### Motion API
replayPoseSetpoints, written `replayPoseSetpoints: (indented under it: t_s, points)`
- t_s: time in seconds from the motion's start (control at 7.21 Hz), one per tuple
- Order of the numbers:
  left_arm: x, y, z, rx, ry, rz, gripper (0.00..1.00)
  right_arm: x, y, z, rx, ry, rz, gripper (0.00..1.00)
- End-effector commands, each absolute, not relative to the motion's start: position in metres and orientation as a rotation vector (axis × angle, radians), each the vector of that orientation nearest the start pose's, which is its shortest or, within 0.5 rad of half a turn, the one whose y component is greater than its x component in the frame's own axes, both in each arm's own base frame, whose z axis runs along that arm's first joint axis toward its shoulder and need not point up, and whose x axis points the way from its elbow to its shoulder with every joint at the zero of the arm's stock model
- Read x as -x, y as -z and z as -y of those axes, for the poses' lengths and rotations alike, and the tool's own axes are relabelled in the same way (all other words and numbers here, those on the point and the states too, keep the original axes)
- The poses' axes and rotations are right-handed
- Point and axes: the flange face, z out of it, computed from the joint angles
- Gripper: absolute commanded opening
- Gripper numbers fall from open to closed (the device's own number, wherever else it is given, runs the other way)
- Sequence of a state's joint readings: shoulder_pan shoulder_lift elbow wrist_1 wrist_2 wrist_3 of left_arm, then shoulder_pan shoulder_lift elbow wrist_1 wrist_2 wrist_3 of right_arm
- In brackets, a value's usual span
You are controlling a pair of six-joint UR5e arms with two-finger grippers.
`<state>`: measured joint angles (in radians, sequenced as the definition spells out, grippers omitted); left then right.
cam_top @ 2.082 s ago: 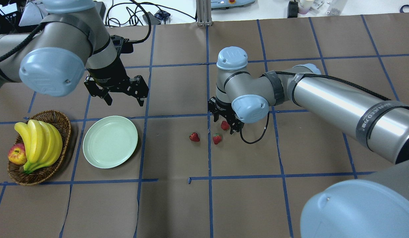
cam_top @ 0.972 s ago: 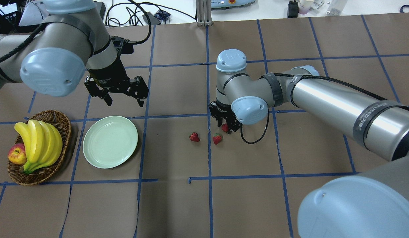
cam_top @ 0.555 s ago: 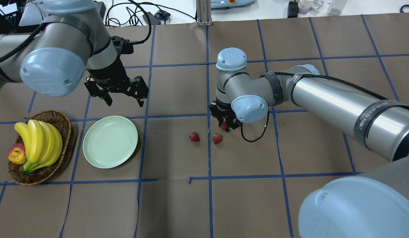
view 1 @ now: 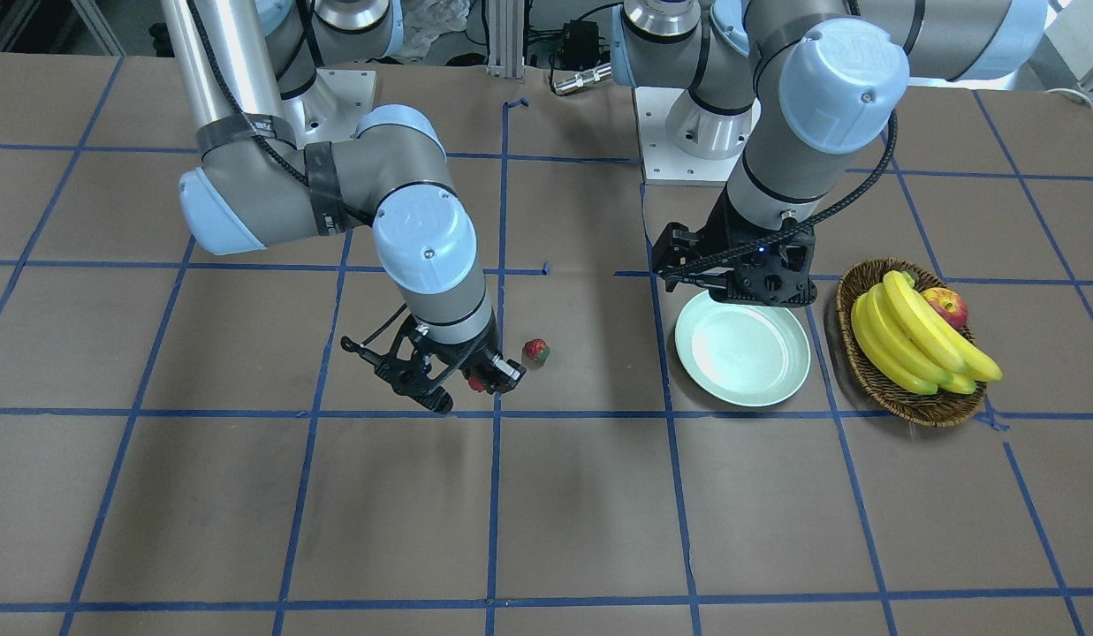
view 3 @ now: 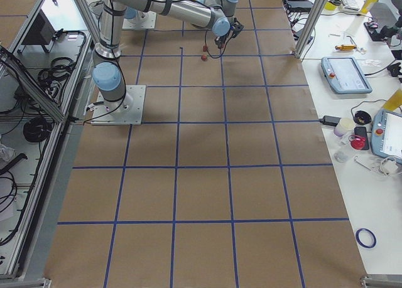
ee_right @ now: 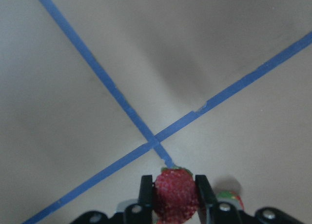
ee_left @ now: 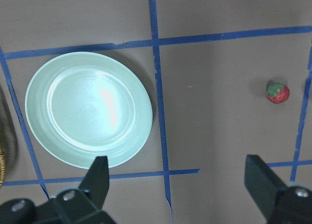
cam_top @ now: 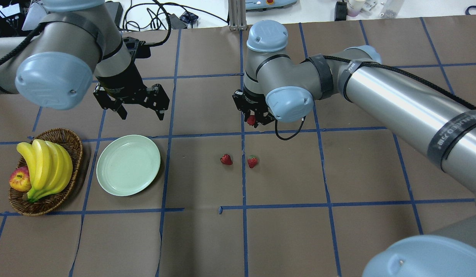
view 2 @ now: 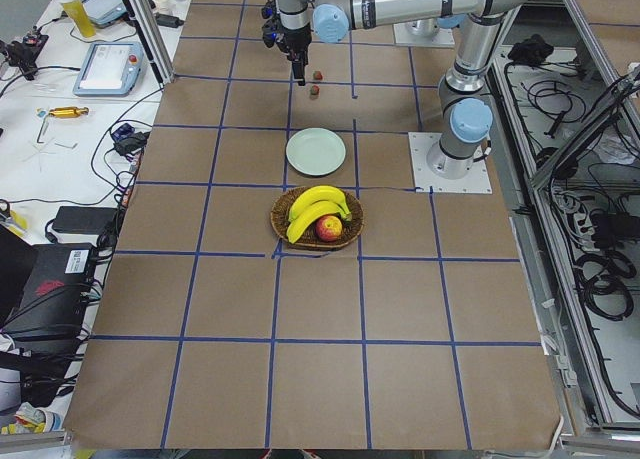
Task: Collect all strawberries into plate
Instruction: 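Lift the second strawberry and carry it toward the plate, then lower the strawberry beside the first one and open the right gripper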
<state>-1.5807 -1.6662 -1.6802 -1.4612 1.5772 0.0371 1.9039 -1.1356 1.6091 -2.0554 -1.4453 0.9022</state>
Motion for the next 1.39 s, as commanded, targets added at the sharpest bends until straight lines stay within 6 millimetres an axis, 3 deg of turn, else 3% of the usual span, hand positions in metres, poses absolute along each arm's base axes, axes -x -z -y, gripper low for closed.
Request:
replayPoseSetpoints:
  t_s: [0.0,0.28,0.56,0.83,0.97,1.25]
  points:
    - [0.108,-0.395,0.521,0.011,-0.154,-3.138,1.00,-0.394,-0.269,0.518,-0.584,-0.114,-2.940,0.00]
    - [0.095,-0.396,0.524,0.050,-0.145,-3.138,1.00,-0.415,-0.256,0.503,-0.394,-0.187,-2.923,0.00]
    - [0.095,-0.390,0.523,0.050,-0.157,-3.138,1.00,-0.441,-0.216,0.494,-0.284,-0.236,-2.921,0.00]
    - [0.094,-0.387,0.524,0.050,-0.164,-3.137,1.00,-0.446,-0.189,0.490,-0.196,-0.298,-2.925,0.01]
    - [0.094,-0.387,0.524,0.050,-0.164,-3.137,1.00,-0.446,-0.184,0.489,-0.186,-0.308,-2.928,0.10]
    - [0.094,-0.387,0.523,0.050,-0.166,-3.137,1.00,-0.447,-0.186,0.488,-0.188,-0.304,-2.927,0.63]
